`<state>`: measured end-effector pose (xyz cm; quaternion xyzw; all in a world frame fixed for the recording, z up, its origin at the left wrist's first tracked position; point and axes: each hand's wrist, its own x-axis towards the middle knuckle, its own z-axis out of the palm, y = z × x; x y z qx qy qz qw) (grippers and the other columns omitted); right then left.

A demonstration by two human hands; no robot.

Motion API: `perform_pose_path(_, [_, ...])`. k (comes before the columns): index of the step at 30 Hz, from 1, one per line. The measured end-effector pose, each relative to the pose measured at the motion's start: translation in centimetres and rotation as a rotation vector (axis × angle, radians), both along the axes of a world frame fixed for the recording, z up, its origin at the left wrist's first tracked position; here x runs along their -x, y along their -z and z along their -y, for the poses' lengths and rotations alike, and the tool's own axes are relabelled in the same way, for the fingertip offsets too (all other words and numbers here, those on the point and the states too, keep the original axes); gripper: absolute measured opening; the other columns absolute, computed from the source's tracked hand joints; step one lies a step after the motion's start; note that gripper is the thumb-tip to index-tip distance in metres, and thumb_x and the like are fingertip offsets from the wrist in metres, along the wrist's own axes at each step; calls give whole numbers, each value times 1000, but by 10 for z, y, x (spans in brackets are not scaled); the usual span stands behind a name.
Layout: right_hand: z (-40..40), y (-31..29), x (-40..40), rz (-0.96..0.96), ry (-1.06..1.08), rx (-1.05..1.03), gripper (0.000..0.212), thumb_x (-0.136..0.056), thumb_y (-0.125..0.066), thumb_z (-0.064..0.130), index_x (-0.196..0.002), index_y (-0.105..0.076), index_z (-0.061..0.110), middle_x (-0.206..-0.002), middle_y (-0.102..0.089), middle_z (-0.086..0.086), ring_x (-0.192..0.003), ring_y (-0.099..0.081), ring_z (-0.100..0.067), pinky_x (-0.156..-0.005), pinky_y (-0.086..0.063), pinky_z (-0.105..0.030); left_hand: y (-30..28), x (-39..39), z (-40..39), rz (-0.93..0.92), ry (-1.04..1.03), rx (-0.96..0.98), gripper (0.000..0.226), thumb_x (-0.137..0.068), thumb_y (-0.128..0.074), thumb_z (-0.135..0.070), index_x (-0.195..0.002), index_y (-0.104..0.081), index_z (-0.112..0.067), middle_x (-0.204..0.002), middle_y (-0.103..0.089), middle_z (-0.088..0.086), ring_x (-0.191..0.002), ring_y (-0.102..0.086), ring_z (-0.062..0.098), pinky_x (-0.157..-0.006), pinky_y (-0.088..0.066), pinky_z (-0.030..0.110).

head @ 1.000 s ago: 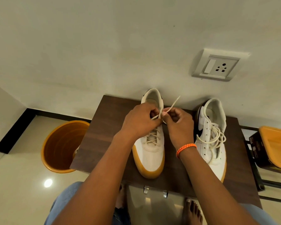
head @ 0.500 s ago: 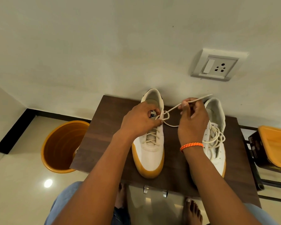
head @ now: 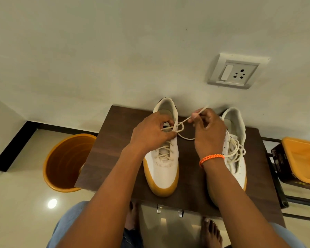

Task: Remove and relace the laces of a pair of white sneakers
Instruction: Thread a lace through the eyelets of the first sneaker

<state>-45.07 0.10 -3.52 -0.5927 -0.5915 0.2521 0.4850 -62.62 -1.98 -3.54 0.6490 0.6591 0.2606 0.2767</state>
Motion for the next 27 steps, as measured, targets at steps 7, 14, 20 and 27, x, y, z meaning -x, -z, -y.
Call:
perform_pose_path(7, [1,-3,0,-64,-73,106,10,-104,-59,24,-101,-59,15,-84,-77,6,-83,-72,-12,-83,-55,-34,1,3,-1,-1,10,10,27,-82,-84,-51,-100,-67,-40,-91,-57,-18,-84,-56,5,-69,-46,30])
perform_pose_path(14, [5,5,-9,332,-379,455,19,-90,-69,33,-105,-57,30,-93,-70,8,-92,-65,-20,-85,-57,-47,-1,10,-5,81,-1,-43,7,-101,-67,-35,-104,-73,-34,-98,-65,-14,-91,-62,6,-78,-52,32])
perform_pose_path(20, [8,10,-11,398,-397,334,49,-89,-75,19,-131,-52,31,-85,-63,1,-79,-61,-17,-76,-57,-40,2,10,-6,56,-27,-44,19,-105,-59,-20,-105,-74,-31,-107,-68,-11,-100,-63,9,-90,-55,39])
perform_pose_path(27, [6,2,-16,473,-531,340,14,-92,-76,29,-87,-76,16,-81,-58,-6,-75,-52,-13,-72,-46,-35,-5,6,-5,57,-83,-89,14,-105,-60,-27,-98,-72,-26,-100,-58,-9,-85,-59,6,-76,-46,23])
